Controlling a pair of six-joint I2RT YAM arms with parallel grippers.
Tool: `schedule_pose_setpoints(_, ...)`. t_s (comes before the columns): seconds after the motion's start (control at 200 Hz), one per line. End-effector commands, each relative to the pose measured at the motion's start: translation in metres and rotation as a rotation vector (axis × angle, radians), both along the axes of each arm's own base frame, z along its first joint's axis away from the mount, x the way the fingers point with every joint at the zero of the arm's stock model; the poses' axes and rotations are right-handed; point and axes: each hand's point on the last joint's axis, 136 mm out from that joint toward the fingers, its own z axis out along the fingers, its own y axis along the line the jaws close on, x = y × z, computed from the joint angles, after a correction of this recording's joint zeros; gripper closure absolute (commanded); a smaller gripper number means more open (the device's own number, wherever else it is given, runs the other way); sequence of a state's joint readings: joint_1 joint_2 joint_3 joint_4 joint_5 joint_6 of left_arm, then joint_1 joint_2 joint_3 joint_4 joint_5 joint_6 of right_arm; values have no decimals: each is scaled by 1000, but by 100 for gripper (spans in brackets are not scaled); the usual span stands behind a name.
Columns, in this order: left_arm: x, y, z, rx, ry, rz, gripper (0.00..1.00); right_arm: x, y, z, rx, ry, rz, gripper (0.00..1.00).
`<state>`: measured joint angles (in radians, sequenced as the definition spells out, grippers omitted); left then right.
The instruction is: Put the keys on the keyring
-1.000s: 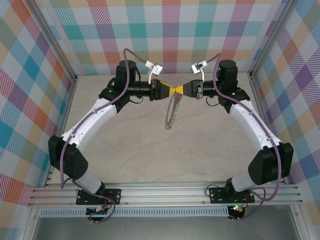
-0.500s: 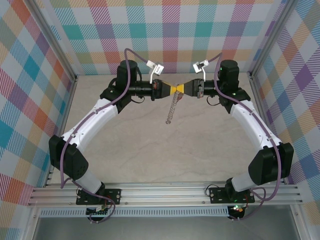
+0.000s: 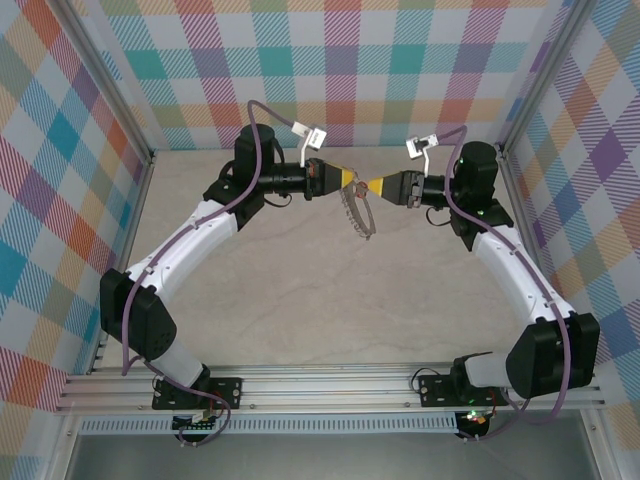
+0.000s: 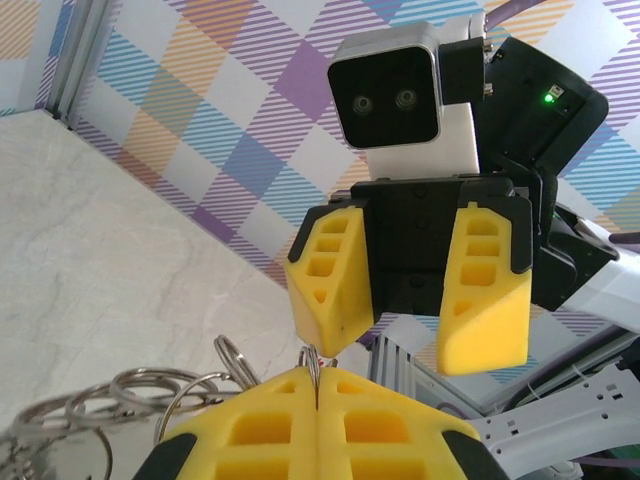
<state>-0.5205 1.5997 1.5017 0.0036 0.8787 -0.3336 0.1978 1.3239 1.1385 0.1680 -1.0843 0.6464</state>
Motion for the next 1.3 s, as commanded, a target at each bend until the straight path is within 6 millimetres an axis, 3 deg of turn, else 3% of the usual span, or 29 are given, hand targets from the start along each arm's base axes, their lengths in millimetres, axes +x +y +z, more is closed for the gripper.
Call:
schedule_pose_setpoints(0.0, -17, 3, 35, -68, -80, -28, 100, -2, 1, 11, 25, -49, 4, 52)
schedule_pose_setpoints(0.235, -25, 2, 41, -81, -94, -48, 100, -1, 9, 7, 29, -42, 24, 49)
schedule_pose_setpoints(0.445, -28, 2, 45, -87, -99, -52, 100, -5, 18, 5, 27, -43, 50, 54)
schedule_pose_setpoints(0.88, -33, 6, 58, -112, -123, -35, 100, -16, 15, -2, 26, -44, 47, 100)
schedule_pose_setpoints(1.295, -40, 10, 64, -148, -137, 2, 100, -32, 34, 5, 31, -66, 90, 100)
